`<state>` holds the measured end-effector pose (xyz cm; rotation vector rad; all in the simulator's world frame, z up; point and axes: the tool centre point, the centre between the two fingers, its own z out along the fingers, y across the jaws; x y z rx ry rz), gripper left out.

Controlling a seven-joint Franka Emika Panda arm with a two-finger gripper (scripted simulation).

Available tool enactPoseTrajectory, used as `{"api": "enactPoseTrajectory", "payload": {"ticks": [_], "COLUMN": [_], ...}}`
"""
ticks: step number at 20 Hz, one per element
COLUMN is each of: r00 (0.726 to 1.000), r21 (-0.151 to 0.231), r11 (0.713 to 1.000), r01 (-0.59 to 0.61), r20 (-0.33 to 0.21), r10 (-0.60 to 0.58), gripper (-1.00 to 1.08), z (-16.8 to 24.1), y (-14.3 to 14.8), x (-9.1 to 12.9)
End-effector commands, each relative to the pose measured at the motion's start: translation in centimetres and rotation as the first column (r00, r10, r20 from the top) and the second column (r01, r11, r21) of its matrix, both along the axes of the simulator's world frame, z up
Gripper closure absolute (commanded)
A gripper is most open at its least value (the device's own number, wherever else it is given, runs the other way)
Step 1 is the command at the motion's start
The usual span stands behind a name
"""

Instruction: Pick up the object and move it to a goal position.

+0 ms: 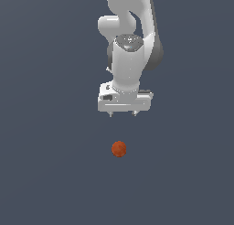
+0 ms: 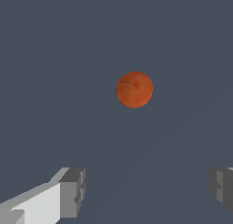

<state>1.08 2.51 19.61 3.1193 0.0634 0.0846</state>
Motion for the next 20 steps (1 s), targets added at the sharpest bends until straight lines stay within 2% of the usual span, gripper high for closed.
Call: {"api": "enactPoseTrajectory", "payload": {"ticks": [1, 11, 20], "r00": [1.000, 1.000, 1.000], "r21": [0.000, -0.003, -0.002], "r11": [1.000, 1.000, 1.000], "r01": [0.000, -0.020, -0.010], "r20": [0.000, 0.025, 0.020], "r10": [0.000, 0.020, 0.010], "gripper": [-0.92, -0.92, -0.92], "z": [0.0, 0.5, 0.1], "y": [0.0, 1.1, 1.0], "x": [0.0, 0.5, 1.0]}}
